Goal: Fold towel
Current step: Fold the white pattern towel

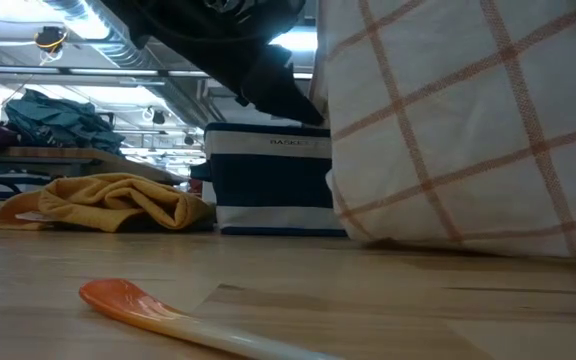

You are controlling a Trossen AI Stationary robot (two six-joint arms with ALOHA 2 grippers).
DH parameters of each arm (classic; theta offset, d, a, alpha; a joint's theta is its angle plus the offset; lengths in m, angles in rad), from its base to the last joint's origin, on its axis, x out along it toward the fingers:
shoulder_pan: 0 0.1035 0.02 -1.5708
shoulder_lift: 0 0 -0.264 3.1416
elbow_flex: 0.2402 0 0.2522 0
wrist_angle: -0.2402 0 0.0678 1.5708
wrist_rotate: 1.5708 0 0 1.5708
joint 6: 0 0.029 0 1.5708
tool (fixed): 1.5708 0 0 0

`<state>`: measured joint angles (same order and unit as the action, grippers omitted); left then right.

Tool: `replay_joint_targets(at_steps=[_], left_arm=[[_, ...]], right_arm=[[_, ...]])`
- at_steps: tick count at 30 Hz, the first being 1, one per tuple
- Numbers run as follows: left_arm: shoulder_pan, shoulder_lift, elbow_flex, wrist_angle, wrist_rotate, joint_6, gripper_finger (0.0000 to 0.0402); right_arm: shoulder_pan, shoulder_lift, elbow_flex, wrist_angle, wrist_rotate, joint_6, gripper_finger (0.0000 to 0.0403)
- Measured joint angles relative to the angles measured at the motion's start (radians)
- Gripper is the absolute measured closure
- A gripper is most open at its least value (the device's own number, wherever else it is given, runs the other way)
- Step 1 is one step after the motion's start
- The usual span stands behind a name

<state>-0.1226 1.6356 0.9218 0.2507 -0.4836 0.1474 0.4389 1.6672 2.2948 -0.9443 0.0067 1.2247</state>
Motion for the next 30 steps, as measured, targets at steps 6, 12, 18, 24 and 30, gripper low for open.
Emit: replay_joint_targets(at_steps=[6,12,18,24,30], left_arm=[[-0.008,-0.003,0.000,0.049,0.000,0.052,0.0393],[-0.058,-0.075,-0.001,-0.036,-0.036,0.131,0.0398],[-0.137,-0.284,-0.001,-0.148,-0.193,0.226,0.0399],[-0.188,-0.535,-0.001,-0.130,-0.245,0.288,0.0400],[-0.212,-0.713,-0.001,0.009,-0.223,0.281,0.0401]], right_arm=[[0.000,0.000,0.000,0.001,0.019,-0.034,0.0402],[0.000,0.000,0.000,0.008,0.133,-0.108,0.0402],[0.000,0.000,0.013,0.001,0.212,-0.148,0.0402],[0.000,-0.009,0.018,0.080,0.329,-0.254,0.0402],[-0.001,-0.023,0.018,0.289,0.404,-0.446,0.0402]])
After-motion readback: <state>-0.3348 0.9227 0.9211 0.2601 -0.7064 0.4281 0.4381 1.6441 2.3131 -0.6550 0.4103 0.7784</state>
